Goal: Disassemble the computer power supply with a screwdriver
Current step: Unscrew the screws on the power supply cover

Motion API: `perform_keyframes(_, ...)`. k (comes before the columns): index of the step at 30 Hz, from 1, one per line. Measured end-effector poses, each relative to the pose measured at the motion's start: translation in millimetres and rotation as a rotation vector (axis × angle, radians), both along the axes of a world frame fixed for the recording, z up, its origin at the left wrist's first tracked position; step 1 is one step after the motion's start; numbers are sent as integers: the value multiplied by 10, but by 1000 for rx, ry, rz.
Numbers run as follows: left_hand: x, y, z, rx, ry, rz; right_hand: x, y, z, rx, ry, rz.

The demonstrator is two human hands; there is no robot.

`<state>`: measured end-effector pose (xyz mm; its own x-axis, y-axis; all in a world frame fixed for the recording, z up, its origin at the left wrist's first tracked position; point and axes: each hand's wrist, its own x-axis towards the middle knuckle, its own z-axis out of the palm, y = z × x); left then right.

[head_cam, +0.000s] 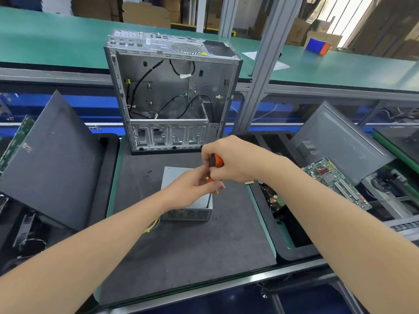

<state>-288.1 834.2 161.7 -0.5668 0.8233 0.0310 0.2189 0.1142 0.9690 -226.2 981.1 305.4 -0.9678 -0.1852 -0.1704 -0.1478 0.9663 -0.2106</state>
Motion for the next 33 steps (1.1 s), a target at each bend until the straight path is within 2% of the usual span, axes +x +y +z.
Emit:
perform_keyframes(5, -11, 33, -1, -32, 16, -26, -31, -22, 28, 12, -88, 99)
perform_keyframes(9, -4, 29, -2, -52, 45, -17, 10, -36, 35, -17, -84, 104)
perform_keyframes(12, -5, 14, -13, -56, 67, -15, 75, -82, -37, 42, 78, 35)
perform_keyframes(14, 17, 5, 5, -70, 60, -13, 108, -170, -150, 243, 240, -105)
perform_keyframes(17, 37, 9, 36, -93, 83, -4, 100, -292, -257, 343, 295, -243)
perform_keyframes(19, 30, 14, 46, -91, 78, 2, 67, -263, -251, 299, 274, -215)
perform_keyframes(24, -7, -6, 19, -56, 46, 34, 45, -99, -86, 10, 86, -82)
perform_keyframes(33, -25, -30, 36, -135, 124, 41, 62, -74, 11, -108, -20, 2)
